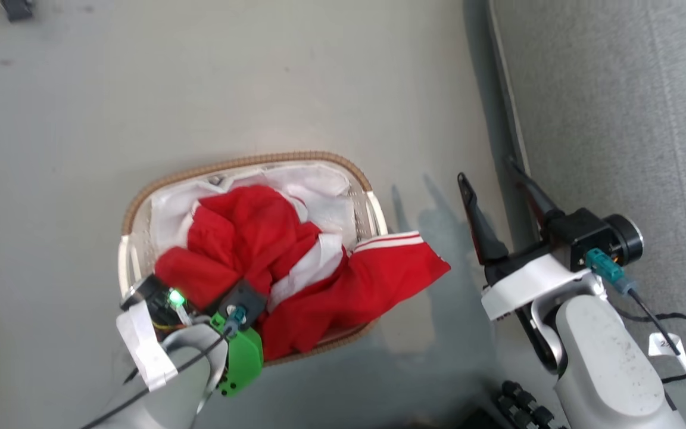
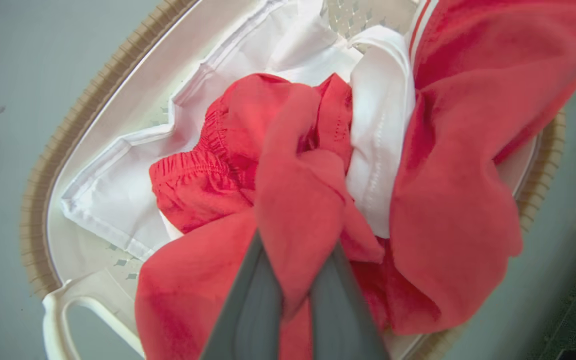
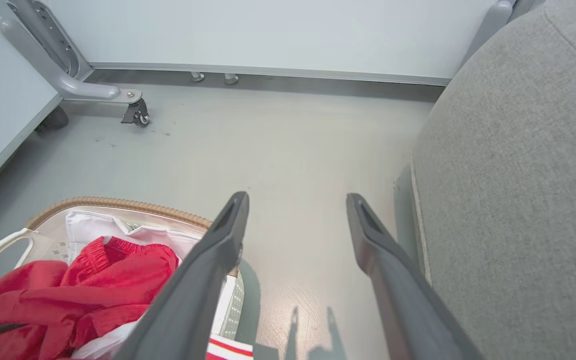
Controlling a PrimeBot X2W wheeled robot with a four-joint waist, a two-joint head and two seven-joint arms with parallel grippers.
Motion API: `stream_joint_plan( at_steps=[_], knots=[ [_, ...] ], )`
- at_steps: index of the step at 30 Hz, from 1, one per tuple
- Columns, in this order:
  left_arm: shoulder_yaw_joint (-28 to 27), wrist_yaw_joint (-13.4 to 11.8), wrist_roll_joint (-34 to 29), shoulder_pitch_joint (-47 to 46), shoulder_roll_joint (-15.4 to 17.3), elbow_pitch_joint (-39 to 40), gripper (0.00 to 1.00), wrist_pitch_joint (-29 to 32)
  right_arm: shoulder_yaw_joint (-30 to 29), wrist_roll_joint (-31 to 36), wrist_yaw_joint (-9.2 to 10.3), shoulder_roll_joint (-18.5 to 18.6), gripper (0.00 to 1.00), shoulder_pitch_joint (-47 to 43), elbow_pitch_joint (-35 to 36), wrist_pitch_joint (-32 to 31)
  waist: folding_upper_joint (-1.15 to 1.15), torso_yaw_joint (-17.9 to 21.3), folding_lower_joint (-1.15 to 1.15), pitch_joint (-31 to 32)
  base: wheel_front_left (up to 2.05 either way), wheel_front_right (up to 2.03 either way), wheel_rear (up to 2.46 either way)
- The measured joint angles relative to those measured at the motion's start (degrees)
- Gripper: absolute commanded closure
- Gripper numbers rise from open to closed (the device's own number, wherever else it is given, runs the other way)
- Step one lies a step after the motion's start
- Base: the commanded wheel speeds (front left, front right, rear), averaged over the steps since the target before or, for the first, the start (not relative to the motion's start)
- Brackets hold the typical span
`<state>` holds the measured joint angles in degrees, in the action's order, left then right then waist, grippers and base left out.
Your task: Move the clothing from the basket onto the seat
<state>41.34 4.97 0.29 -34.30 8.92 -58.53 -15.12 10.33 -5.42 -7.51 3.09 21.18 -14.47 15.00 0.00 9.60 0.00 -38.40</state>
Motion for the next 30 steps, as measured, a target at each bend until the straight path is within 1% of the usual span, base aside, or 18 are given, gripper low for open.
stream_joint_plan(
  at_steps=[2,5,8,13,20,30],
  knots=[
    [-0.1,0.0,0.5,1.6,0.1,1.1,1.00,0.0,0.2,-0.1,0.00,0.0,0.00,-0.7,-0.5,0.0,0.00,-0.1,0.00,2.0,0.00,0.00,0.00],
    [-0.7,-1.1,1.8,3.8,0.2,2.7,1.00,0.0,0.2,-0.3,0.00,0.2,0.00,-1.9,-1.1,0.0,0.00,-0.4,0.00,5.3,0.00,0.00,0.00],
    [-1.2,-1.5,2.7,6.3,0.0,5.3,1.00,0.0,0.0,-0.5,0.00,0.6,0.00,-3.5,-1.8,0.0,0.00,-0.8,0.00,8.7,0.00,0.00,0.00],
    [-2.8,-2.0,4.3,10.7,-0.8,13.6,1.00,0.0,-0.6,-0.7,0.00,0.8,0.00,-6.6,-2.3,0.0,0.00,-1.8,0.00,14.3,0.00,0.00,0.00],
    [-5.4,-1.7,5.8,16.3,-1.4,23.2,1.00,0.0,-0.7,-1.1,0.00,0.9,0.00,-10.5,-2.9,0.0,0.00,-3.7,0.00,21.4,0.00,0.00,0.00],
    [-10.7,-0.7,6.3,18.0,-3.7,36.6,1.00,0.0,0.1,-1.5,0.00,1.1,0.00,-12.8,-3.2,0.0,0.00,-6.5,0.01,28.6,0.00,0.00,0.00]
  ],
)
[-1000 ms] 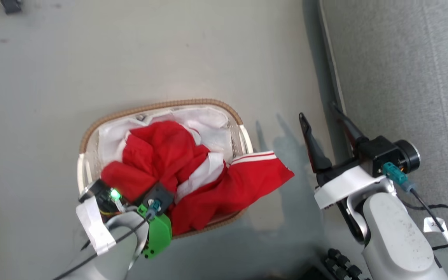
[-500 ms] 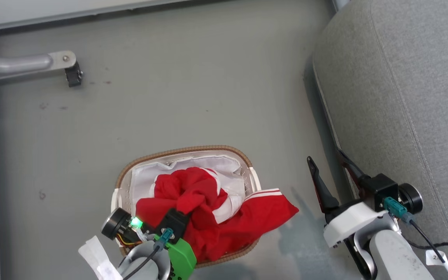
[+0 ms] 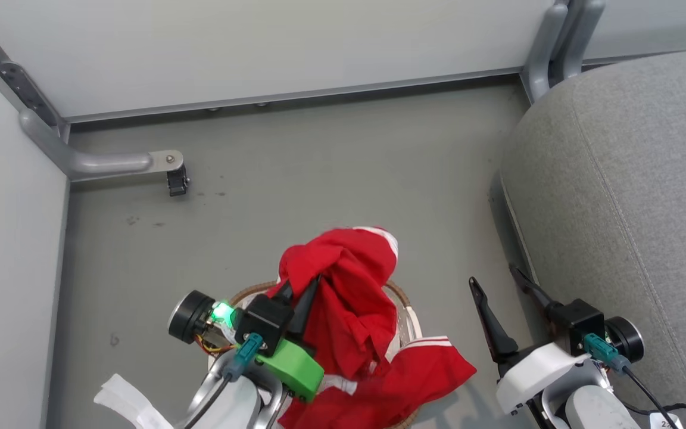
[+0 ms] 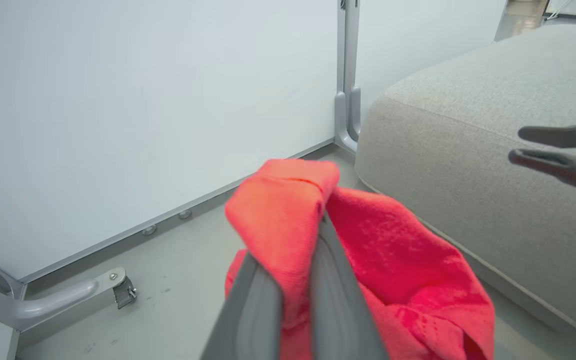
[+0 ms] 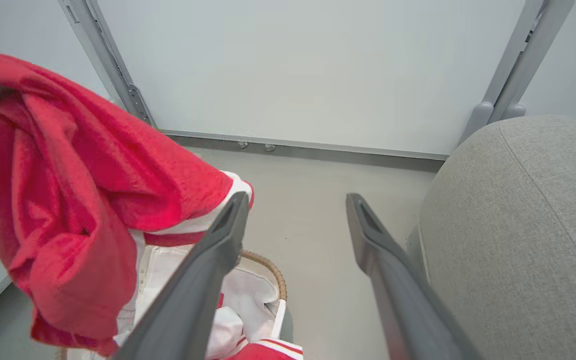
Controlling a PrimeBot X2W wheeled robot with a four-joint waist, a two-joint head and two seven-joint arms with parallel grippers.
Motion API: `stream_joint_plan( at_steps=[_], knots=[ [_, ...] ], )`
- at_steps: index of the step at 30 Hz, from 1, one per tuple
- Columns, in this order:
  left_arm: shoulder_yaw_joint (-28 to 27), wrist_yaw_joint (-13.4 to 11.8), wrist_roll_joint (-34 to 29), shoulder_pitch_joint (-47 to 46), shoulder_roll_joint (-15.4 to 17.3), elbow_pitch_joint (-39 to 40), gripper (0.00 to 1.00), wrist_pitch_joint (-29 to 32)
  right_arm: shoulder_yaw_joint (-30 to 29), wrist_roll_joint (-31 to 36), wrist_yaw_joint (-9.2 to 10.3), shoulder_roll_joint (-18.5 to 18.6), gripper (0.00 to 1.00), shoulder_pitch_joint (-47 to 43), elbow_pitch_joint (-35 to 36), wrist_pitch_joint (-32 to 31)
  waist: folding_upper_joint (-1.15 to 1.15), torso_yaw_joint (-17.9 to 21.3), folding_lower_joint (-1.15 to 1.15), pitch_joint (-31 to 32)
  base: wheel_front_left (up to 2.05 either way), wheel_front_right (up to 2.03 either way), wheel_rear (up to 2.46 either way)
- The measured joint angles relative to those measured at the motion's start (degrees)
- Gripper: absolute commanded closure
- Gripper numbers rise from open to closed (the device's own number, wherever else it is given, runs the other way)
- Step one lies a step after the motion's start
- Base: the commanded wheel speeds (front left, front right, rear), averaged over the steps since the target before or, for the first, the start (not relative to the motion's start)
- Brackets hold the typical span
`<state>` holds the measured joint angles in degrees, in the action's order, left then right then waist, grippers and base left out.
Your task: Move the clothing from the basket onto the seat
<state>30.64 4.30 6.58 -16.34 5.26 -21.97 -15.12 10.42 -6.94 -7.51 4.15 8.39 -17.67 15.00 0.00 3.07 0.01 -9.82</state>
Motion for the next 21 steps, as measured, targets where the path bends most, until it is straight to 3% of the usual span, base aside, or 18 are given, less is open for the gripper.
stream_joint_plan(
  at_steps=[15,21],
  knots=[
    [-6.2,0.8,1.2,-0.1,-2.2,12.5,1.00,0.0,2.5,-1.0,0.00,-0.1,0.00,-3.2,-0.4,0.0,0.00,0.0,0.00,6.2,0.00,0.00,0.00],
    [-6.2,0.8,1.6,0.2,-2.3,13.3,1.00,0.0,3.6,-4.2,0.00,-0.6,0.00,-3.2,5.8,0.0,0.00,0.5,0.00,7.5,0.00,0.00,0.00]
  ],
)
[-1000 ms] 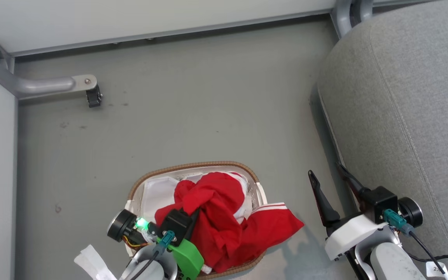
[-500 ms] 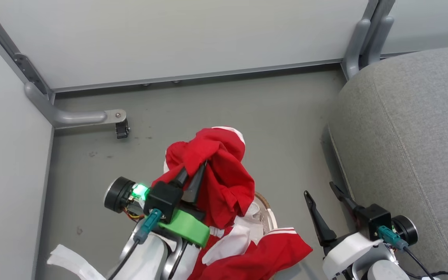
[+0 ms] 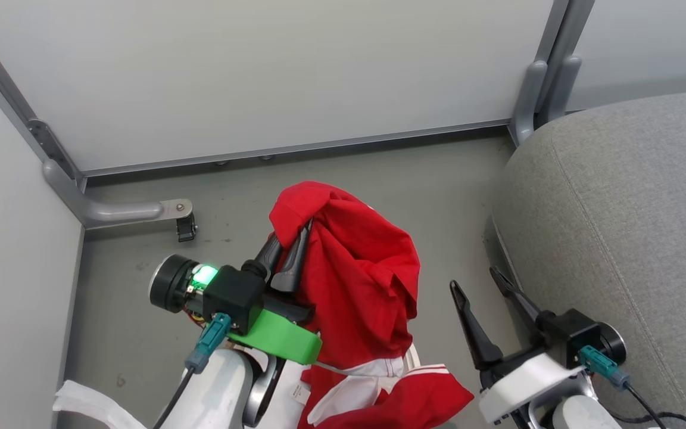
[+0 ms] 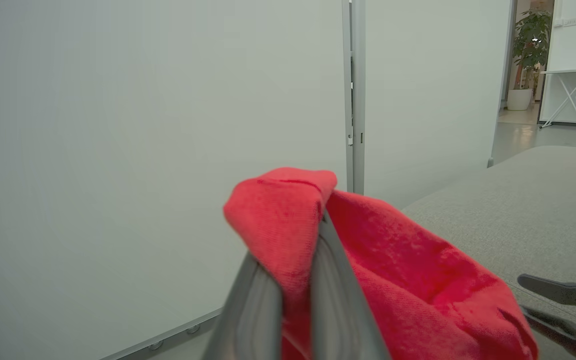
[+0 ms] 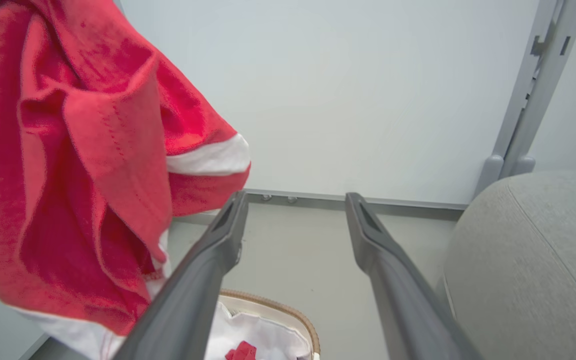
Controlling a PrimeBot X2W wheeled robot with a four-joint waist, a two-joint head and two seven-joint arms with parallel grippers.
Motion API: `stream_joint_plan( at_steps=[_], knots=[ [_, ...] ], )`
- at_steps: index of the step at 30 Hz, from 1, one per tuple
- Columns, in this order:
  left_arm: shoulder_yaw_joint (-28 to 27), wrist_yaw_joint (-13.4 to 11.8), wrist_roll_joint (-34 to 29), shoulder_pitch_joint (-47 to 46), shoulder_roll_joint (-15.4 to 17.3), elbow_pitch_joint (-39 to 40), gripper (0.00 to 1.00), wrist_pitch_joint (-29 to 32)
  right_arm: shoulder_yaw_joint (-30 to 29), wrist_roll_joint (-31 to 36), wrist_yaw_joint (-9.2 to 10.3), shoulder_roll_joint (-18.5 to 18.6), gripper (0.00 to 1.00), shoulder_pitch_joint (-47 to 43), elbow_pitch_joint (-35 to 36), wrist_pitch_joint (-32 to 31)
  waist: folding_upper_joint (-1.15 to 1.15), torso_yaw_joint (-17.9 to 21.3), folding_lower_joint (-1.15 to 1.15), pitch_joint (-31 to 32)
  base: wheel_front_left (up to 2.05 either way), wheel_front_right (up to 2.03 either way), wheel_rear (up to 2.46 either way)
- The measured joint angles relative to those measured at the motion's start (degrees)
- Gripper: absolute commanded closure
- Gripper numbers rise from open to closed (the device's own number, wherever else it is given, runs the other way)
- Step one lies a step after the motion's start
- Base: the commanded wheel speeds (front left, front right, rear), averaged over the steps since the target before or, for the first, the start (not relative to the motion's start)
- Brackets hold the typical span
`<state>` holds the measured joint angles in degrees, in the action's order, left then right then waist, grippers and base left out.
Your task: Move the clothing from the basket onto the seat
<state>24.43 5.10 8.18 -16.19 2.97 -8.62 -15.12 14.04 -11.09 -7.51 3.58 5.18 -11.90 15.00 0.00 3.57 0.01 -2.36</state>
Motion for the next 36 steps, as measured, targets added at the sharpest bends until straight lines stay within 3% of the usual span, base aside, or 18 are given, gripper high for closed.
stream_joint_plan(
  at_steps=[6,9,16,23,25,30,31,32,36],
  knots=[
    [1.3,-0.1,0.9,0.3,0.0,0.2,1.00,0.0,8.4,-4.2,0.00,1.7,0.00,4.9,9.3,0.1,0.00,-0.3,0.00,-0.2,0.00,0.00,0.00],
    [1.8,-0.1,1.2,0.4,0.0,0.0,1.00,0.0,13.6,-5.2,0.00,4.3,0.00,8.4,9.5,0.1,0.00,-0.6,0.00,-0.2,0.00,0.00,0.00],
    [5.1,0.1,1.9,0.3,0.0,0.0,1.00,0.0,23.0,-7.0,-0.01,6.8,0.00,17.5,0.4,0.1,0.00,-2.0,0.00,-0.3,0.00,0.00,0.00],
    [9.0,0.3,3.2,0.2,-0.1,0.5,1.00,0.0,29.8,-10.7,-0.01,4.3,0.00,22.0,-9.0,0.1,0.00,-3.8,0.00,-0.3,0.00,0.00,0.00],
    [9.8,0.4,3.6,0.2,-0.1,0.4,1.00,0.0,30.6,-11.7,-0.01,3.6,1.00,22.4,-10.4,0.1,0.00,-4.0,0.00,-0.4,0.00,0.00,0.00],
    [10.0,0.1,3.8,0.2,-0.1,-0.2,1.00,0.0,28.5,-12.4,-0.01,2.7,1.00,22.2,-10.2,0.1,0.00,-3.3,0.00,-0.5,0.00,0.00,0.00],
    [9.7,-0.1,3.7,0.2,-0.1,-0.2,0.61,0.0,27.7,-12.2,-0.01,2.7,1.00,21.8,-9.9,0.1,0.00,-3.0,0.00,-0.5,0.00,0.00,0.00],
    [9.5,-0.1,3.5,0.2,-0.1,-0.1,0.00,0.0,27.1,-12.0,-0.01,2.7,1.00,21.2,-9.5,0.1,0.00,-2.7,0.00,-0.5,0.00,0.00,0.00],
    [8.8,-0.3,2.9,0.3,-0.1,-1.0,0.00,0.0,23.8,-10.8,-0.01,2.6,1.00,18.5,-7.7,0.1,0.00,-0.7,0.00,-0.6,0.00,0.00,0.00]
  ],
)
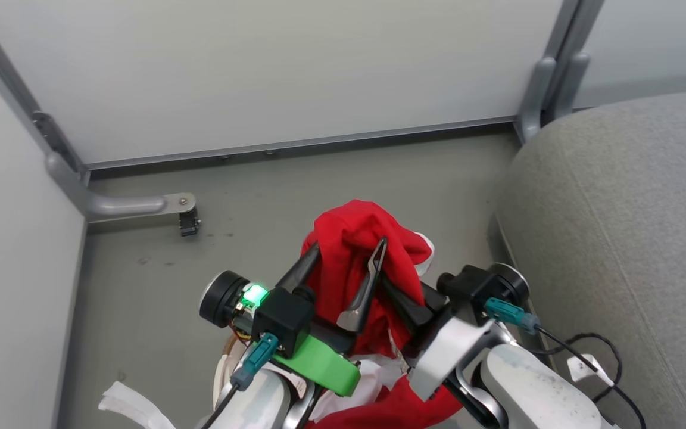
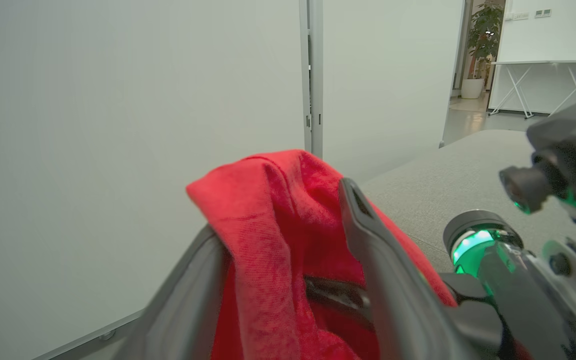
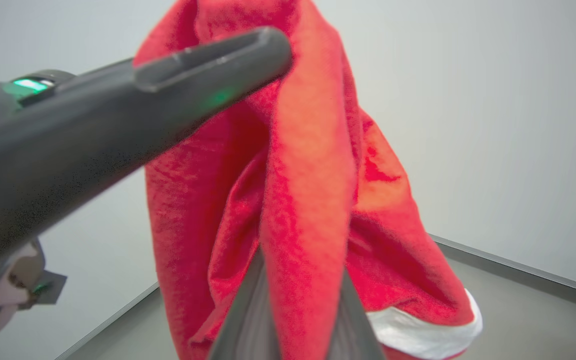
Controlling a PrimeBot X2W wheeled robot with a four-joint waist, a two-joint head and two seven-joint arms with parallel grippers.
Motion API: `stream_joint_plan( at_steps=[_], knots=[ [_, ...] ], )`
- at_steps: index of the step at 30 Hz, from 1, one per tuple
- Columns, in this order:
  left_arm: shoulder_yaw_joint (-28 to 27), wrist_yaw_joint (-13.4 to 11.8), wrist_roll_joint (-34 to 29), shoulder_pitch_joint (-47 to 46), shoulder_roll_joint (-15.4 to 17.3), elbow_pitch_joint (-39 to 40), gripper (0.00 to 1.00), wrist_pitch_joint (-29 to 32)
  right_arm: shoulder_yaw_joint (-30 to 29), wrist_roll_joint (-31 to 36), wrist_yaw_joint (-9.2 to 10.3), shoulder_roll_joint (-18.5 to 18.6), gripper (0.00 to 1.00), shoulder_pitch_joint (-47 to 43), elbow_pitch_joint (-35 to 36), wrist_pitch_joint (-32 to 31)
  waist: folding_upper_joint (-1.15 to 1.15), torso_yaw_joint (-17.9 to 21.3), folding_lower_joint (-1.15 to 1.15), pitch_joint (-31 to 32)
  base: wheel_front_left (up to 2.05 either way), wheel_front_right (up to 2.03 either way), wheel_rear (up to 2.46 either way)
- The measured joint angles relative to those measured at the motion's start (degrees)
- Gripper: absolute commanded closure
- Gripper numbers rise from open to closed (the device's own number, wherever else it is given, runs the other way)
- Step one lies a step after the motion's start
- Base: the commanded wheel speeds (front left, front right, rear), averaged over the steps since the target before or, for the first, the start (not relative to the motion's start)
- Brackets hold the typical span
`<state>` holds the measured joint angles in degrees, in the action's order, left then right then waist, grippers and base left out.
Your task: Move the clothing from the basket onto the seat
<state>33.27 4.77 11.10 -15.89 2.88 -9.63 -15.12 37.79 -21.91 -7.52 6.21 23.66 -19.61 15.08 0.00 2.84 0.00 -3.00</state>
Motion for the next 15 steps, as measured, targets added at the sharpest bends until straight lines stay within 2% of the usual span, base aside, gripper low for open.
stream_joint_plan(
  at_steps=[7,15],
  knots=[
    [-1.6,0.1,-1.4,0.4,0.0,-1.4,0.00,0.0,-4.7,1.8,0.00,0.3,1.00,-4.1,2.9,0.0,0.00,5.4,0.00,-0.5,0.00,0.00,0.00],
    [-3.1,0.8,-2.7,0.6,0.0,-2.6,0.00,0.0,-8.8,3.1,-0.01,0.3,1.00,-6.9,5.6,0.0,0.00,14.6,0.00,-1.6,0.00,0.00,0.00]
  ],
)
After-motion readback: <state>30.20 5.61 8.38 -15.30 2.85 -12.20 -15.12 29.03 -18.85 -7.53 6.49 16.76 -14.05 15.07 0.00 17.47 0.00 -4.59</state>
